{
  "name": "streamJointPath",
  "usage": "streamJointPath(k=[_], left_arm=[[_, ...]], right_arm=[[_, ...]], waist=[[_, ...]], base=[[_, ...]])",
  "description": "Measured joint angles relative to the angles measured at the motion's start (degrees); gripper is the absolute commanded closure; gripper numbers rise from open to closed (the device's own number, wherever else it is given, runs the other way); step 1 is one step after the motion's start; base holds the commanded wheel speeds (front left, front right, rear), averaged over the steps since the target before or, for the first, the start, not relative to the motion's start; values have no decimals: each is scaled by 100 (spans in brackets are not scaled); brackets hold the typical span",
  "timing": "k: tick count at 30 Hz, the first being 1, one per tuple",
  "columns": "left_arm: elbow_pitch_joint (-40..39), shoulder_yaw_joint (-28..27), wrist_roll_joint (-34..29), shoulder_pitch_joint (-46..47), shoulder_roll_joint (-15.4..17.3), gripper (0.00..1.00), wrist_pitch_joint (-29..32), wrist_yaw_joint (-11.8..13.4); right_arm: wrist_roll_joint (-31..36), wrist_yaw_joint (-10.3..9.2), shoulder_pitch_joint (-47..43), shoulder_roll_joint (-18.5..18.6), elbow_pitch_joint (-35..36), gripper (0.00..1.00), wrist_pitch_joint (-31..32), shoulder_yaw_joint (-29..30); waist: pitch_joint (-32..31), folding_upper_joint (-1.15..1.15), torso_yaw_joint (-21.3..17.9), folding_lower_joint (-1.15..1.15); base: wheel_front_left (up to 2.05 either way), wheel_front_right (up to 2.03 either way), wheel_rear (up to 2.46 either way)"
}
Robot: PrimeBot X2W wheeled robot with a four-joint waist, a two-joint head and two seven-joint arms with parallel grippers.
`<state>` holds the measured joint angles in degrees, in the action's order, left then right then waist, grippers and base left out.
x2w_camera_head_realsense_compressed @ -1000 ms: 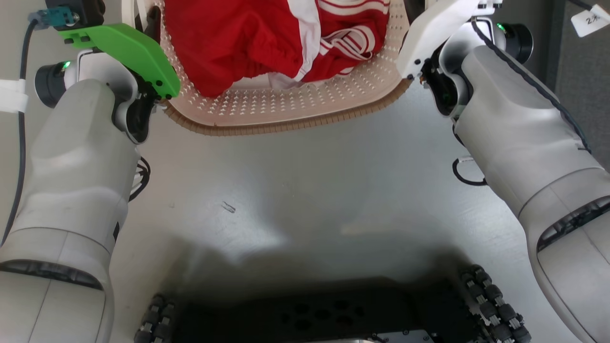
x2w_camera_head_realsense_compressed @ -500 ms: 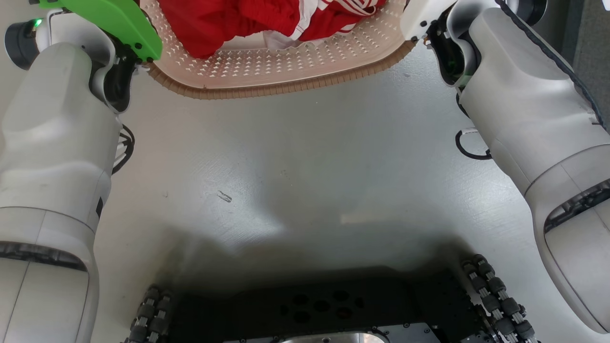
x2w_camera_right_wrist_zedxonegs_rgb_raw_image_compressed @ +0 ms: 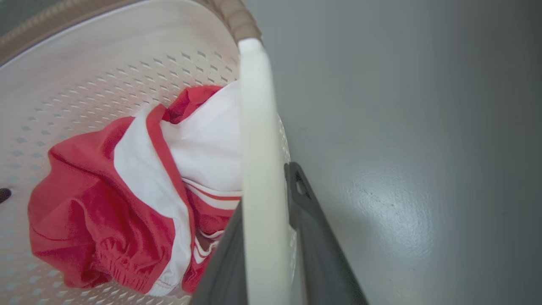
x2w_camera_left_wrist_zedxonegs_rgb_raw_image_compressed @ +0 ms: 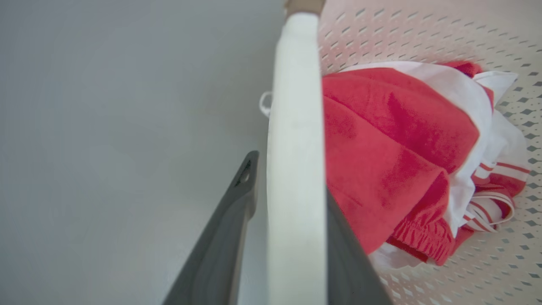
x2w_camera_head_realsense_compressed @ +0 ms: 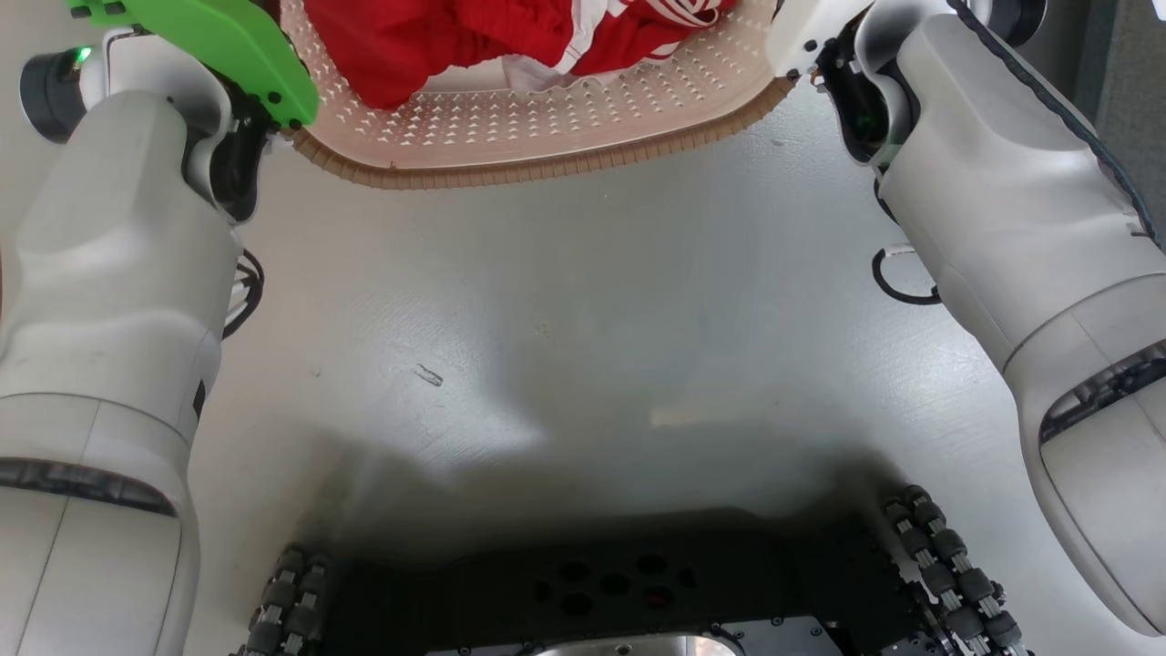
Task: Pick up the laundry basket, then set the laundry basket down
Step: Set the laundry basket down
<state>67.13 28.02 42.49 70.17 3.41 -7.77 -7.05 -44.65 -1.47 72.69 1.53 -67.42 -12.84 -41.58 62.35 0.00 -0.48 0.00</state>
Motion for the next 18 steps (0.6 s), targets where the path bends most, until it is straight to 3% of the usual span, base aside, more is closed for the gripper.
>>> streamJointPath(k=[1,18], left_arm=[[38,5,-2,-2,-4,0,0,0],[245,93,-8,-291,-54,0,-203,-1]], right_arm=[[8,34,1,4,-24,0,14,-9],[64,212,-158,213,-237,0,11,-147]], waist=[[-6,0,3,0],[-390,0,71,-1]], base=[[0,0,0],[0,0,0]])
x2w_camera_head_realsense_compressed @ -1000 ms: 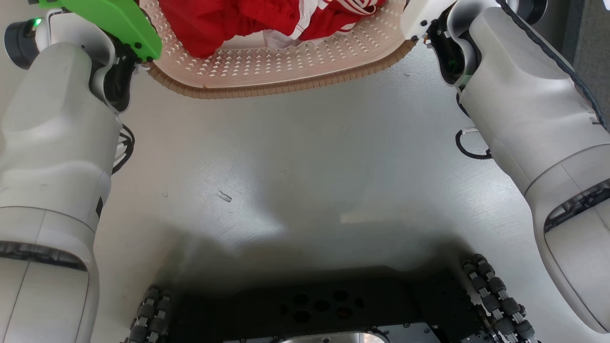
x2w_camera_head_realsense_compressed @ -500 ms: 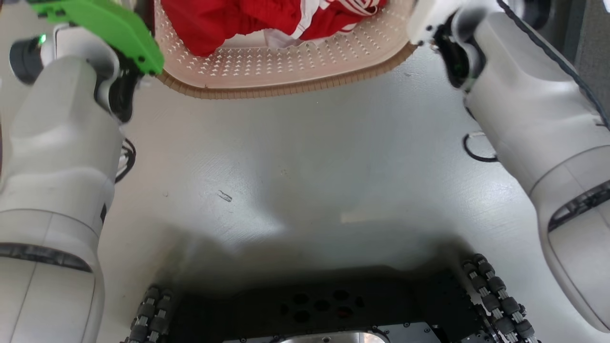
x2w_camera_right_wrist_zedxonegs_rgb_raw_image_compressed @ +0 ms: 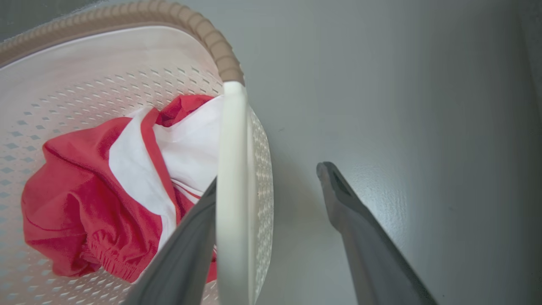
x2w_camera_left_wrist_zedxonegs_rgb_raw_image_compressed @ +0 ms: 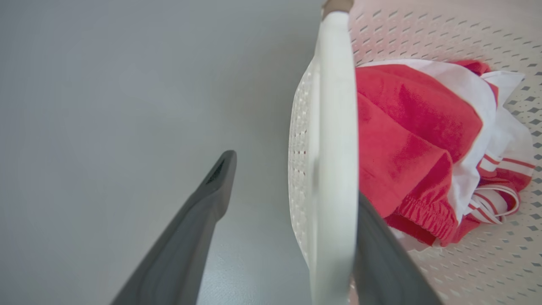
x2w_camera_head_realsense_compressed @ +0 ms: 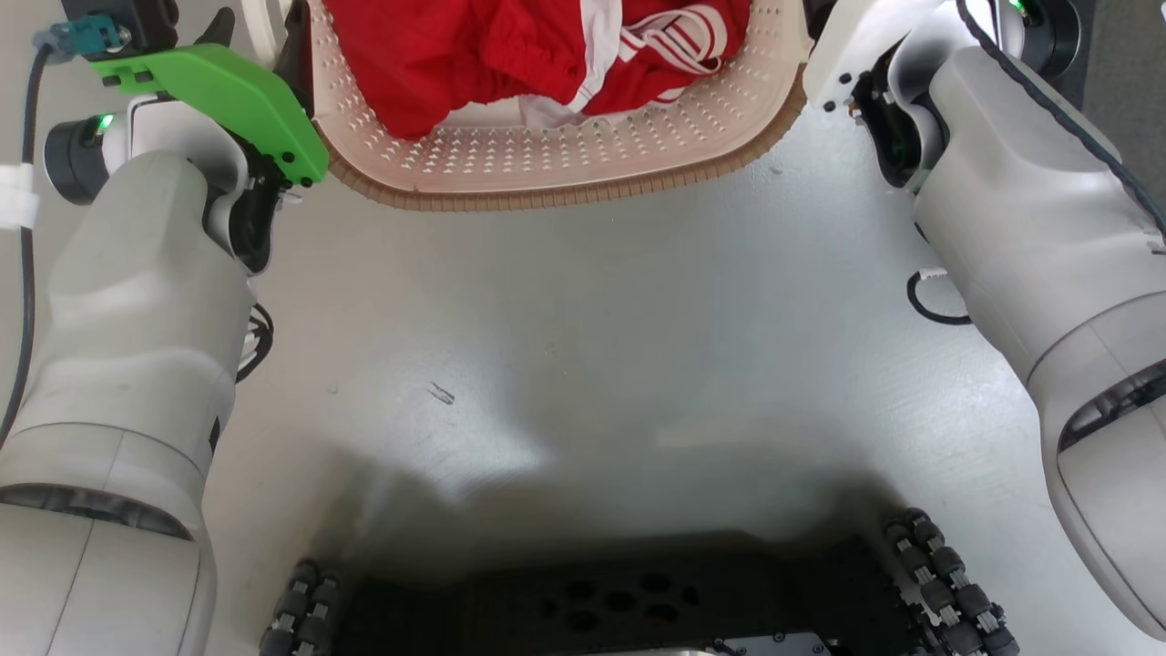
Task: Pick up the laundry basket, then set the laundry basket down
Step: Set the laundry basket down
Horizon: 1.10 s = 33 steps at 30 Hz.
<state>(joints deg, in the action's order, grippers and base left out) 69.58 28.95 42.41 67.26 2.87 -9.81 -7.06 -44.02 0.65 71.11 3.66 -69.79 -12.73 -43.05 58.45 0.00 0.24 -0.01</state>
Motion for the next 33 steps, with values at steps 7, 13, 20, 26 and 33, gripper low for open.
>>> streamJointPath(k=[7,13,20,26,33], left_arm=[[-7,30,0,-86,1,0,-210,-1],[-69,66,-25,-276,5,0,-388,-4],[-185,148,-136,-566,68,0,-446,-5],[-398,179,-209,-798,189,0,-463,-7],[-1160,-10,-439,-1033,410,0,-461,-7]], right_arm=[[1,35,-143,1,1,0,-96,22],[-1,60,-326,3,29,0,-148,81],[-2,81,-646,10,260,0,-169,238],[145,47,-759,116,861,0,-170,458],[358,-75,-1335,247,1322,0,-169,681]], waist=[[-219,0,30,0],[-509,0,60,0],[-933,0,85,1],[-1349,0,93,1],[-1856,0,92,1]], base=[[0,0,0],[0,0,0],[0,0,0],[0,0,0],[0,0,0]])
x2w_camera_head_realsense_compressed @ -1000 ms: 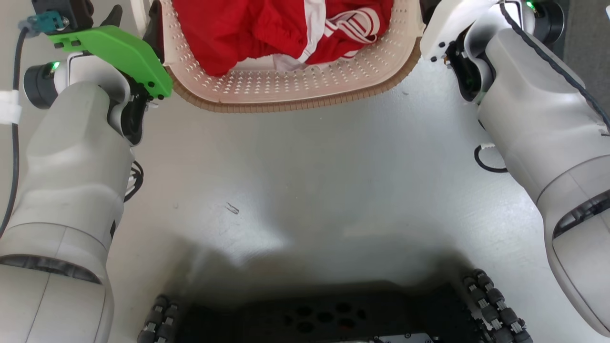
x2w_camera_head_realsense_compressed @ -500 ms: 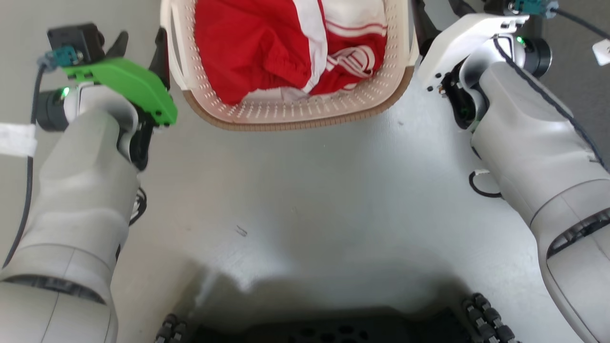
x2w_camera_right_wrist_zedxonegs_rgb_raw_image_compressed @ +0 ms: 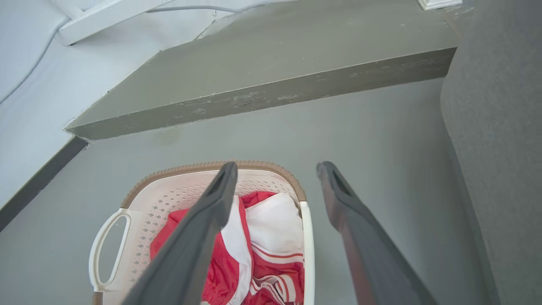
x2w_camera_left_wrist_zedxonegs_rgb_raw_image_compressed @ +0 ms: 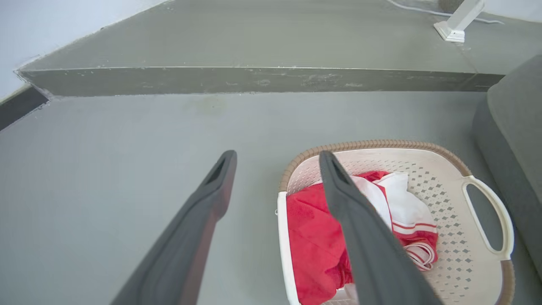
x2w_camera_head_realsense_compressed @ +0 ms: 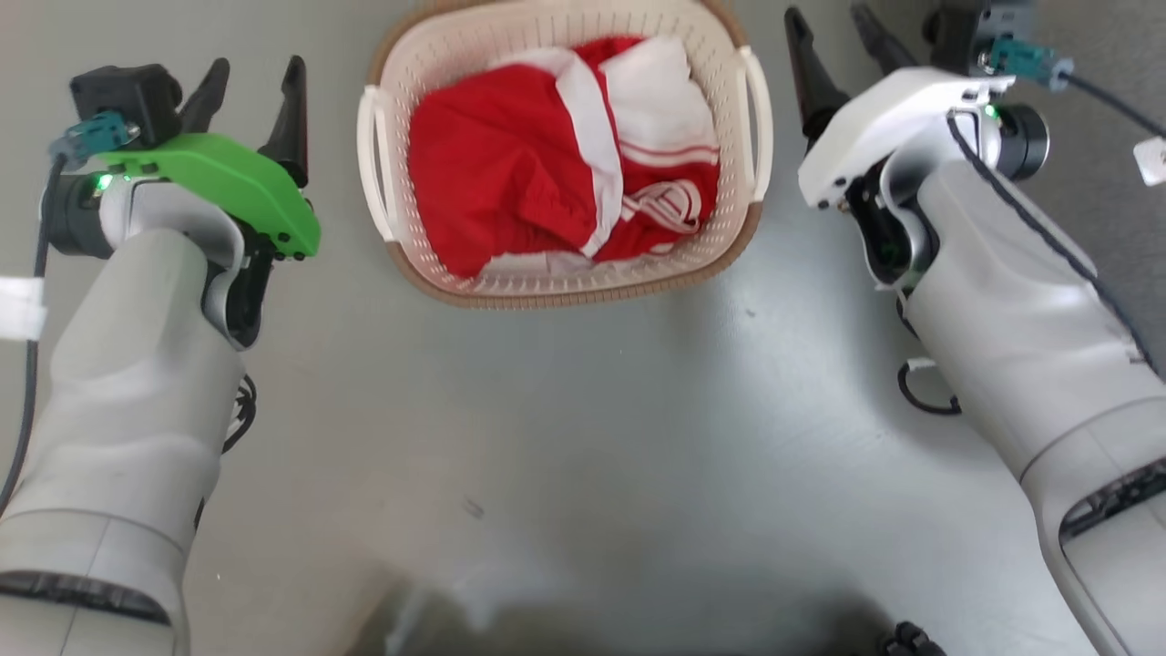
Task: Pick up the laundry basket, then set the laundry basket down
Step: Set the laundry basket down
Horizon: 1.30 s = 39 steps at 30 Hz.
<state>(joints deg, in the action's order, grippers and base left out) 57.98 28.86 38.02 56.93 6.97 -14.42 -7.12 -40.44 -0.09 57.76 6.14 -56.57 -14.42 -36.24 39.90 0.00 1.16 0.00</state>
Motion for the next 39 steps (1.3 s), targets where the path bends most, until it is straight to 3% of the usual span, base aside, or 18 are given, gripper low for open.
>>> streamJointPath(k=[10,27,39], left_arm=[[-1099,-456,-335,-856,122,0,0,10],[-2705,-1005,-961,-2491,157,0,0,321],[-3673,-1183,-1299,-3511,22,0,0,514]], right_arm=[[463,-254,-889,130,867,0,0,407],[1128,-457,-2430,221,2293,0,0,1121],[1646,-565,-3373,305,2996,0,0,1319]], waist=[[-817,0,-37,0],[-2080,0,-130,0],[-2844,0,-150,0]], base=[[0,0,0],[0,0,0],[0,0,0]])
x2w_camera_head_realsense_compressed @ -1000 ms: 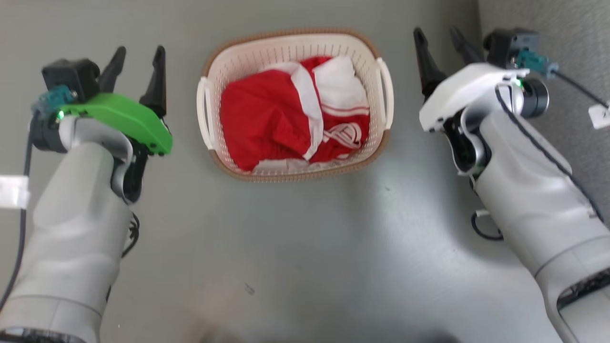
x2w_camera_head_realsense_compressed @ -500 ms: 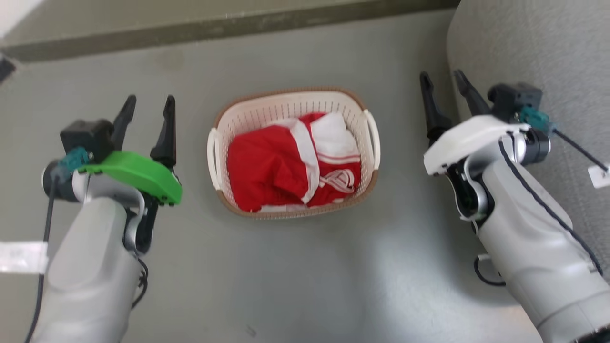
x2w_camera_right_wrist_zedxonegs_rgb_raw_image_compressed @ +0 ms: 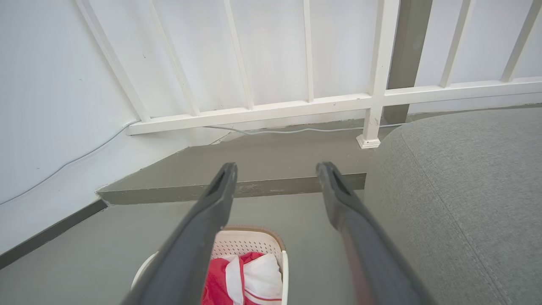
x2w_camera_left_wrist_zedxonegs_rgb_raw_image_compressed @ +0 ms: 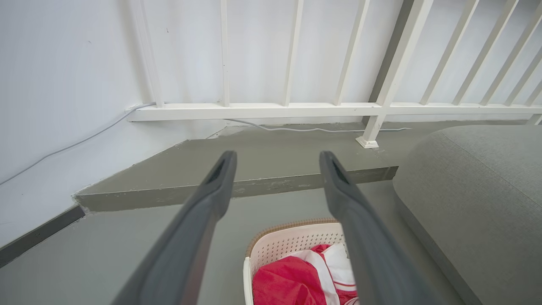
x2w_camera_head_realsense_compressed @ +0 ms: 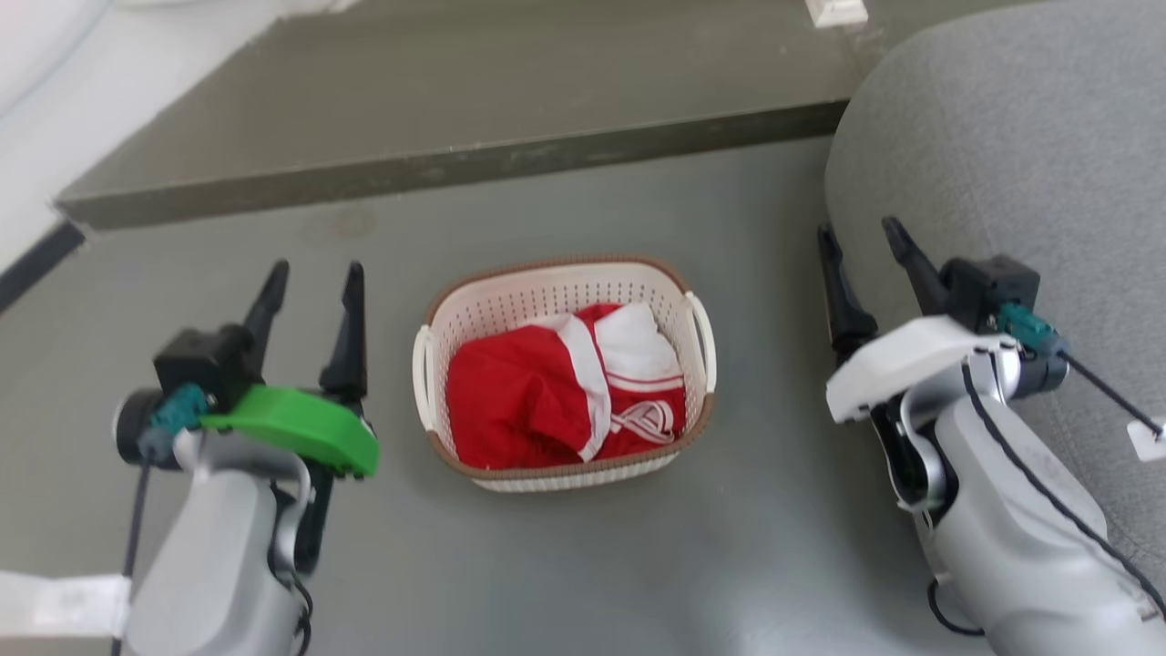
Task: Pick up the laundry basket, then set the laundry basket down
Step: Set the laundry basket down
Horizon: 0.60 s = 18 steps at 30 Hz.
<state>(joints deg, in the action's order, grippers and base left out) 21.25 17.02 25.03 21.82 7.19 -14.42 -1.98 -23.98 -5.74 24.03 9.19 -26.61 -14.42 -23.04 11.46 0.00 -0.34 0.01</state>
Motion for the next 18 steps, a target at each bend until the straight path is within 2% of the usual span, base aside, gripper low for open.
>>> streamJointPath(k=[18], left_arm=[[-719,-97,-331,-1478,-43,0,0,408]], right_arm=[[366,-92,-1302,126,716,0,-1,237]], waist=[[-763,0,4,0]], base=[[0,0,0]])
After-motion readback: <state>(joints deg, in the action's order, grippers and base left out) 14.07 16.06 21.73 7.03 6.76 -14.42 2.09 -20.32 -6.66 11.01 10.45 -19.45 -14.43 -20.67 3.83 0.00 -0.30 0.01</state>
